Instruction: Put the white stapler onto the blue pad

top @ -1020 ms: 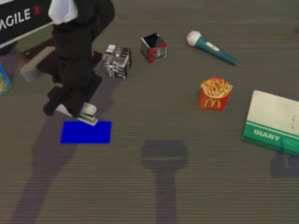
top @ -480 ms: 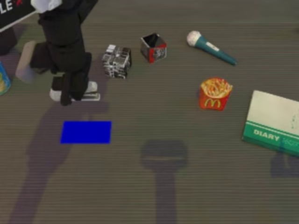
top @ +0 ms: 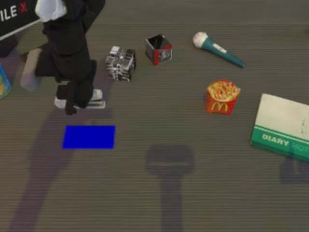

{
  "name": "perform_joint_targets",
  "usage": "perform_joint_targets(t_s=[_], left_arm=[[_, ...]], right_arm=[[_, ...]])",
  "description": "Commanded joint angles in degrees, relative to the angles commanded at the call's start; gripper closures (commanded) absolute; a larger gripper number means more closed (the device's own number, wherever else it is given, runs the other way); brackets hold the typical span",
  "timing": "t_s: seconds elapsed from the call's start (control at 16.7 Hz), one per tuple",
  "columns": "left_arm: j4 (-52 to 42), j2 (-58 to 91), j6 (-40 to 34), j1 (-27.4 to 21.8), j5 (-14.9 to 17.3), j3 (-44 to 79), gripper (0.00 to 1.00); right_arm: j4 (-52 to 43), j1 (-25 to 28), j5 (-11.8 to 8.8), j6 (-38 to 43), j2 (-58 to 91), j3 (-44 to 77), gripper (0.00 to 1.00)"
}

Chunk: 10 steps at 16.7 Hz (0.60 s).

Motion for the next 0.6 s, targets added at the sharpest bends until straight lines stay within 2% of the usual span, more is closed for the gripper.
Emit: perform_joint_targets(t_s=[0.36,0.6], left_arm=[[14.0,3.3,0.3,0.8,0.0,-10.3,1.0],[16.5,4.0,0.3,0.9,0.1,-12.3,1.0]], right_arm=[[0.0,0.0,0.0,0.0,0.0,0.0,0.0],[0.0,0.0,0.0,0.0,0.0,0.0,0.0]])
